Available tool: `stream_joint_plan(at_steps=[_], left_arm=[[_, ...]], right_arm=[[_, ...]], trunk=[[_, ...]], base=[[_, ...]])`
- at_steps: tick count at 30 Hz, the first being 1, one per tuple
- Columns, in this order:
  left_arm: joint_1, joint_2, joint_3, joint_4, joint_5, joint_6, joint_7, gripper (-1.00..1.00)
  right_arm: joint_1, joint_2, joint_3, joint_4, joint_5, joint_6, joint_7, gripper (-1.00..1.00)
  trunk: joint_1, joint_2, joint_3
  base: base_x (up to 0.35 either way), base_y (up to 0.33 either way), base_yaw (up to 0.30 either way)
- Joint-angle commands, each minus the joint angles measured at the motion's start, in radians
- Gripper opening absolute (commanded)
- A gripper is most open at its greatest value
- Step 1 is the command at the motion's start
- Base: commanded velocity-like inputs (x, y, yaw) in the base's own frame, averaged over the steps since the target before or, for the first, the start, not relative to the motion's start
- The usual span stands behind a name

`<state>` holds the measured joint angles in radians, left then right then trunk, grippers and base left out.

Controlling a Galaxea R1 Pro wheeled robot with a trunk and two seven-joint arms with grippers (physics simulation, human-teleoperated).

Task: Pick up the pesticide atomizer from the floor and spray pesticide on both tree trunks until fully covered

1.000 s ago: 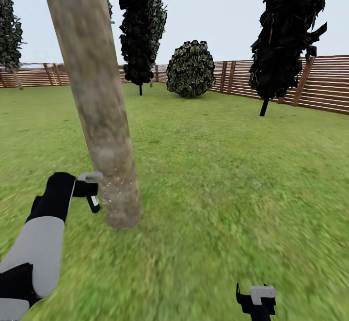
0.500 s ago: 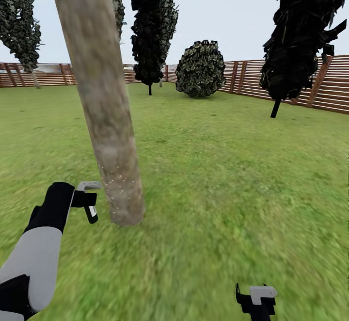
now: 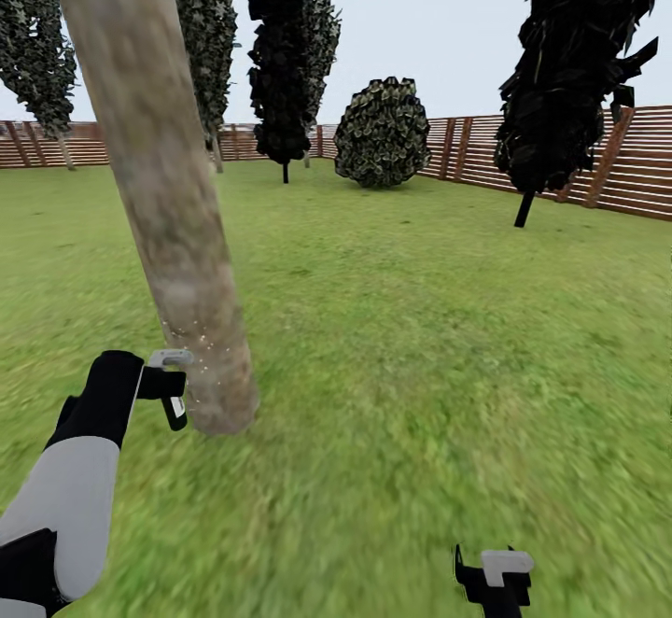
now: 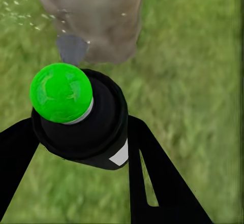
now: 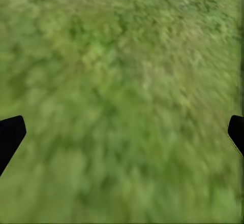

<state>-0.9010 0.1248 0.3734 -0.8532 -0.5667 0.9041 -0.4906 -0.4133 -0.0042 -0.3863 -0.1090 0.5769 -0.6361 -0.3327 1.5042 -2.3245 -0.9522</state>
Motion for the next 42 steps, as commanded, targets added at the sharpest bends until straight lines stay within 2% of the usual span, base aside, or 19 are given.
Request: stream_joint_plan(at_steps=[1,12,28,34,38,40,42], left_arm=[[-0.001,-0.001,0.002,-0.001,-0.01,0.002,-0.01,-1.0],[-0.001,0.001,0.002,-0.001,-0.01,0.003,-0.009,-1.0],[0.002,0.005,0.006,0.006,-0.015,0.001,-0.007,-1.0],[0.122,0.003,0.013,0.016,-0.016,-0.075,-0.004,-1.0],[0.13,0.005,0.016,0.023,-0.017,-0.08,0.002,-1.0],[0.131,0.008,0.016,0.055,-0.012,-0.079,0.032,-1.0],[0.131,0.006,0.016,0.068,-0.01,-0.079,0.037,-1.0]], right_arm=[[-0.001,0.0,-0.005,0.002,0.011,-0.002,-0.006,1.0],[-0.001,0.001,-0.005,0.002,0.011,-0.002,-0.006,1.0],[-0.001,0.001,-0.005,0.002,0.011,-0.002,-0.006,1.0],[-0.001,0.001,-0.005,0.003,0.012,-0.002,-0.006,1.0],[-0.001,0.001,-0.005,0.003,0.012,-0.002,-0.006,1.0],[-0.001,0.001,-0.005,0.003,0.012,-0.002,-0.006,1.0],[-0.001,0.001,-0.005,0.003,0.012,-0.002,-0.006,1.0]], trunk=[[0.0,0.0,-0.001],[0.0,0.0,-0.001],[0.0,0.0,-0.001],[0.0,0.0,-0.001],[0.0,0.0,-0.001],[0.0,0.0,-0.001],[0.0,0.0,-0.001]], base=[[0.104,-0.272,0.0],[0.147,-0.264,0.19],[-0.008,-0.272,0.041],[0.138,-0.232,0.271],[0.3,-0.1,0.076],[0.316,-0.013,0.004],[0.317,-0.004,0.001]])
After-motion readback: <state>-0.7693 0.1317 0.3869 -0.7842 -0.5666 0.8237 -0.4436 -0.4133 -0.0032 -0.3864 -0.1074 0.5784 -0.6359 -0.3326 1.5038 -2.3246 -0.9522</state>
